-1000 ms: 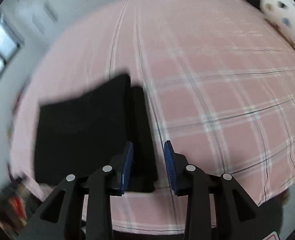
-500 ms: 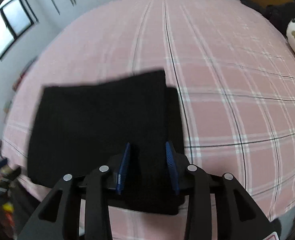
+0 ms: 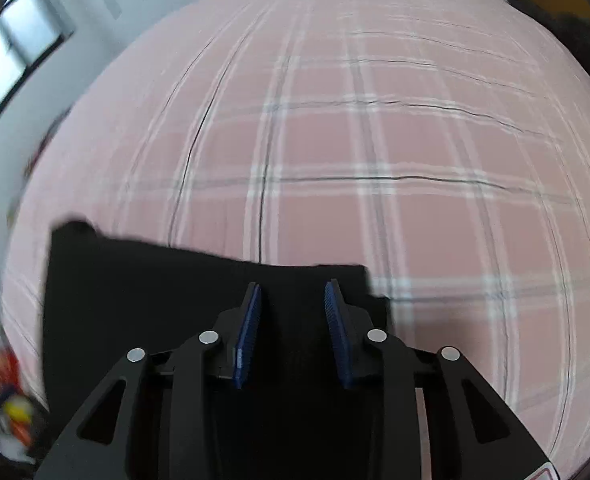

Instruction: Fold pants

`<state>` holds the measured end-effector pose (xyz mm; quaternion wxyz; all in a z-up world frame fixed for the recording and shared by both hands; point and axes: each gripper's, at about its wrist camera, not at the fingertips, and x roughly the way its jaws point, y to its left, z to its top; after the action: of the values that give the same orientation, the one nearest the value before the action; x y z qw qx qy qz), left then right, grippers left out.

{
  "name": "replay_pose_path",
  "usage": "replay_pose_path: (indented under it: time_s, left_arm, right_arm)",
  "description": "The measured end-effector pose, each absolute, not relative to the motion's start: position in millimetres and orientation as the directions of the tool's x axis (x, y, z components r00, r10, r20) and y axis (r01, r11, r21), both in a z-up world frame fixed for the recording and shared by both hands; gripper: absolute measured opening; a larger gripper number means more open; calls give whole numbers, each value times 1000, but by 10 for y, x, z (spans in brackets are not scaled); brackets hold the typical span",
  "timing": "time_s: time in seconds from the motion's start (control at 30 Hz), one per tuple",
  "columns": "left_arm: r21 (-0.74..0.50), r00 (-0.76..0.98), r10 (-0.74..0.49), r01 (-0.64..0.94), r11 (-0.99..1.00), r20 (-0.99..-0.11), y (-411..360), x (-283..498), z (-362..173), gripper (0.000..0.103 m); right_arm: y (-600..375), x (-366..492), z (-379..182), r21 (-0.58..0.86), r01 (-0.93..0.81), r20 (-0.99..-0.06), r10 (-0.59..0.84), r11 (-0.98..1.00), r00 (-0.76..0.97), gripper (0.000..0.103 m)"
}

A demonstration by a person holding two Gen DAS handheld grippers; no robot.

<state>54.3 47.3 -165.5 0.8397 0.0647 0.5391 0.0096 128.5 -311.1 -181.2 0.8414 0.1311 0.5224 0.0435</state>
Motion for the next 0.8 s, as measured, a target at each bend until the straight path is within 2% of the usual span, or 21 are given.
replay_pose_path:
  time_s: [0.03, 0.1, 0.27, 0.47, 0.5, 0.53, 0.57, 0.7, 0.8]
  left_arm:
    - [118, 414, 86, 53, 992, -906, 482, 549, -1674, 90]
    - [103, 404, 74, 51, 993, -912, 501, 570, -1708, 90]
    - [72, 382, 53, 36, 997, -923, 568, 571, -1766, 90]
    - [79, 370, 62, 31, 996, -927, 587, 528, -1802, 90]
    - [74, 370, 58, 28, 997, -927, 590, 525, -1795, 90]
    - [70, 371, 54, 28, 997, -927, 591, 521, -1786, 90]
    - [70, 371, 55, 29, 997, -927, 589, 514, -1773, 90]
    - [73, 386, 56, 32, 997, -921, 620, 510, -1704, 91]
    - [57, 381, 43, 24, 998, -923, 655, 547, -1735, 93]
  right_arm:
    - [-3150, 1153, -1700, 289, 57, -846, 227, 956, 483, 34]
    - [-3247, 763, -1559, 322, 40, -816, 256, 946, 518, 35]
    - [-3430, 88, -1870, 366, 98, -845, 287, 925, 451, 37]
    - [-3312, 48, -2108, 424, 96, -841, 353, 900, 411, 43]
    - [-3308, 46, -2122, 423, 103, -843, 349, 900, 409, 42]
    - [-3309, 64, -2104, 425, 100, -840, 351, 900, 414, 31]
    - [-3317, 47, -2014, 448, 83, -822, 373, 890, 430, 15]
    - [-3340, -95, -1733, 428, 26, -812, 371, 904, 451, 12]
    - [-3341, -83, -2097, 389, 34, -859, 349, 921, 375, 15]
